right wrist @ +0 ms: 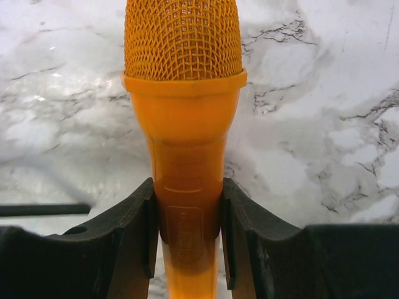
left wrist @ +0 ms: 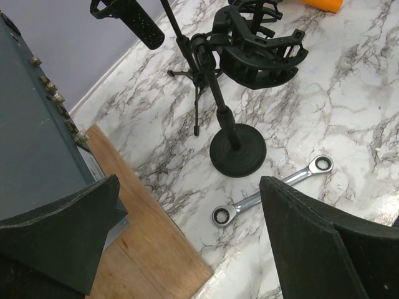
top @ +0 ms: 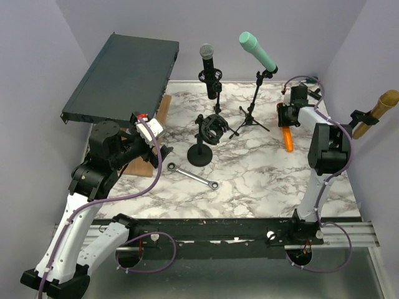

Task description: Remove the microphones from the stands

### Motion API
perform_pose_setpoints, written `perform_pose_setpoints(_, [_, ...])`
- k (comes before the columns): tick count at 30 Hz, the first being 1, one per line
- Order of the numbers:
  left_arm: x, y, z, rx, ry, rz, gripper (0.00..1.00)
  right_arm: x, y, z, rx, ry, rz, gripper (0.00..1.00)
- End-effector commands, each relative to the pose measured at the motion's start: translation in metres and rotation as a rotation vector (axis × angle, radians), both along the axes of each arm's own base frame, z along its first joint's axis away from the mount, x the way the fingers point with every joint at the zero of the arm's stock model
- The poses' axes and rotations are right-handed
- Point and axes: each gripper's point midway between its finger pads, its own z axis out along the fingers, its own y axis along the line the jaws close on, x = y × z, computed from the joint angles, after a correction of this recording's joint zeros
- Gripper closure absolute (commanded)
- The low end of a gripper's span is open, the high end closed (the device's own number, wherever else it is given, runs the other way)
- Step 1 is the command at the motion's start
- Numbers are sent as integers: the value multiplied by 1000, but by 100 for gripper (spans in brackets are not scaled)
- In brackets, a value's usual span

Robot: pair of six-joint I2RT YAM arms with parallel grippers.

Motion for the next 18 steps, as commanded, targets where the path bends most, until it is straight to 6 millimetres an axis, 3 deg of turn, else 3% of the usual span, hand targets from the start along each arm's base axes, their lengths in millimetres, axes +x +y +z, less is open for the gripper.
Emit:
perform_pose_setpoints(1, [-4,2,-5,16,-5,-4,1,4,-15,-27,-45,67,-36,99])
perform_pose_setpoints(8, [-7,2,-5,21,-19,-13,1,-6,-22,-51,-37,116,-58,96])
perform_pose_setpoints(18, [-8,2,-7,21,-34,-20,1,-27,-25,-56,-23,144,-62,70])
